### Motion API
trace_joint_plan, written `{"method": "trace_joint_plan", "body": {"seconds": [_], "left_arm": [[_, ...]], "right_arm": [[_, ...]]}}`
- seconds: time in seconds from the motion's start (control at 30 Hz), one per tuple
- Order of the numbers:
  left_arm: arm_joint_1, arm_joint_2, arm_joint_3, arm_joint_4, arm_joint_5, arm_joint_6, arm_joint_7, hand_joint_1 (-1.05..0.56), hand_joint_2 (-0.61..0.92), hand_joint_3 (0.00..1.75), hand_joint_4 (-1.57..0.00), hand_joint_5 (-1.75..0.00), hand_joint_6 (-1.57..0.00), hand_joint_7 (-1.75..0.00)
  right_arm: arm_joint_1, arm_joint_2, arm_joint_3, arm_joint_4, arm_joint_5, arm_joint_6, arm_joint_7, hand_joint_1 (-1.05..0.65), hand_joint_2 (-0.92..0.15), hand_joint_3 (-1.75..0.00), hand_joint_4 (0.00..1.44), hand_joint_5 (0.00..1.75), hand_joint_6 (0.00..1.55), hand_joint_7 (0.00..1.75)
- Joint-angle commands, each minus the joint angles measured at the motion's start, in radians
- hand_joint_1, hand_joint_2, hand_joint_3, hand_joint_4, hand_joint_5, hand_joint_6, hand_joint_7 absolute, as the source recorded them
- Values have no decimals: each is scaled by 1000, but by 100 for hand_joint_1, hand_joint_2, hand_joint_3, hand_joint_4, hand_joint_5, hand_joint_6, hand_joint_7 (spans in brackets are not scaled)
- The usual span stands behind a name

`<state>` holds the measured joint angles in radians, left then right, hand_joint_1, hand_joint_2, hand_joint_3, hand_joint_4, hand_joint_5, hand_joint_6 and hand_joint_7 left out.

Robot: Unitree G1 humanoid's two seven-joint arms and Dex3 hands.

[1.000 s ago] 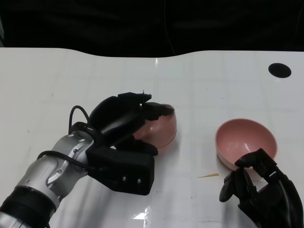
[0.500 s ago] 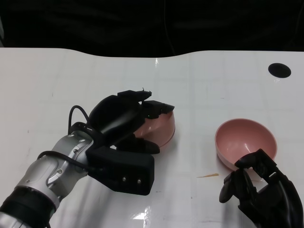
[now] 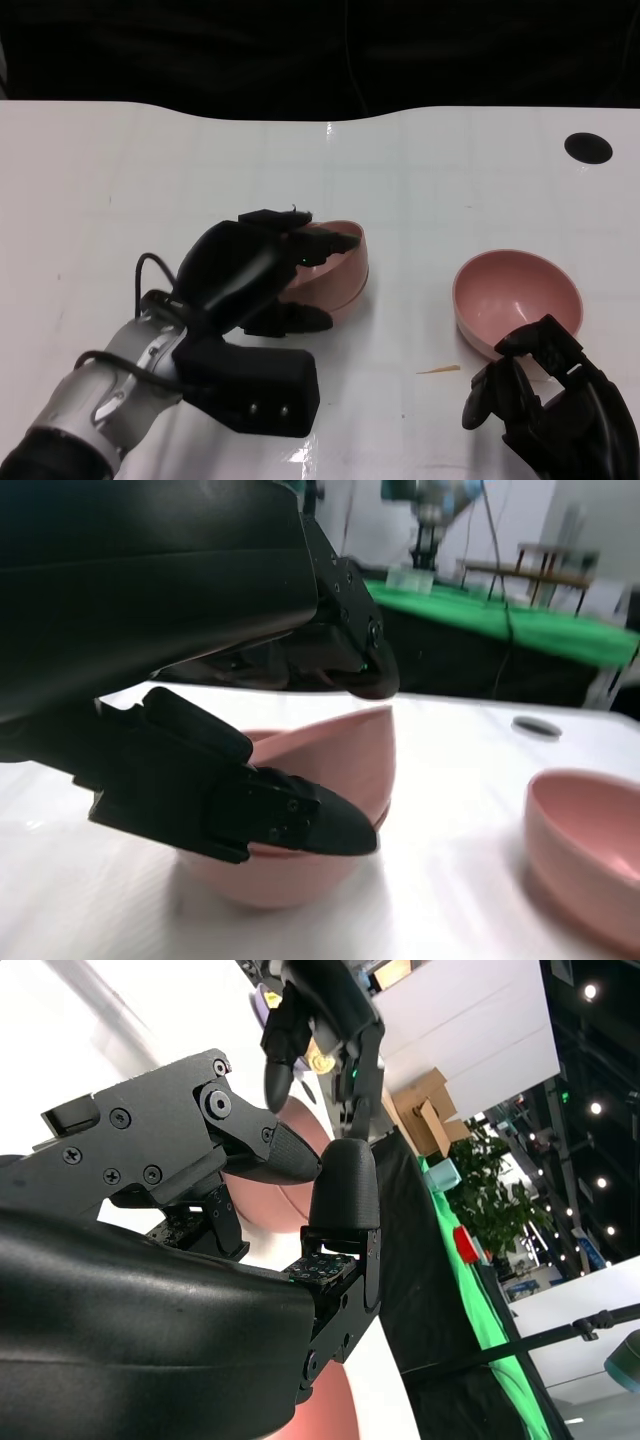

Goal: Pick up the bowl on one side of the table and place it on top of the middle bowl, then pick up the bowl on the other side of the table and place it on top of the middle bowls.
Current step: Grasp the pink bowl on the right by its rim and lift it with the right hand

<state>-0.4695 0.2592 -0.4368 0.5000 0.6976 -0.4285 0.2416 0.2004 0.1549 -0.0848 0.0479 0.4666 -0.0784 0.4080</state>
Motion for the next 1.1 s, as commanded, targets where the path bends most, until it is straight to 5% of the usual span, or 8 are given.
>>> {"method": "trace_joint_plan", "body": {"seconds": [0.03,0.13,0.23,0.27,0.47,0.63,1.1], "left_arm": [[56,-2,67,-55,-92,-58,35,-14,92,25,-96,-27,-99,-16],[112,-18,126,-99,-236,-106,-18,3,86,43,-87,-101,-108,-51],[180,-17,176,-182,-402,-105,-130,11,53,120,-86,-151,-91,-123],[197,-17,186,-210,-435,-90,-162,10,46,132,-86,-158,-87,-134],[226,-30,219,-266,-471,-53,-235,9,39,145,-85,-164,-81,-148],[429,-5,329,-568,-950,230,-467,11,46,150,-88,-174,-73,-173],[634,61,539,-802,-1326,728,-622,19,69,145,-87,-175,-68,-175]], "right_arm": [[8,-14,-8,-19,3,-7,-2,-4,-73,-94,75,175,51,172],[8,-15,-8,-19,-4,-12,-5,-4,-73,-93,75,175,51,172],[6,-17,-11,-16,-4,-11,-4,-4,-73,-92,76,175,52,173],[5,-17,-13,-15,-1,-9,-2,-4,-73,-92,76,175,52,172],[5,-17,-14,-14,0,-8,0,-5,-73,-92,76,175,52,172],[4,-17,-19,-17,11,-3,3,-4,-74,-93,75,175,50,172],[-8,-30,-32,1,15,-26,39,-4,-77,-88,74,175,51,170]]}}
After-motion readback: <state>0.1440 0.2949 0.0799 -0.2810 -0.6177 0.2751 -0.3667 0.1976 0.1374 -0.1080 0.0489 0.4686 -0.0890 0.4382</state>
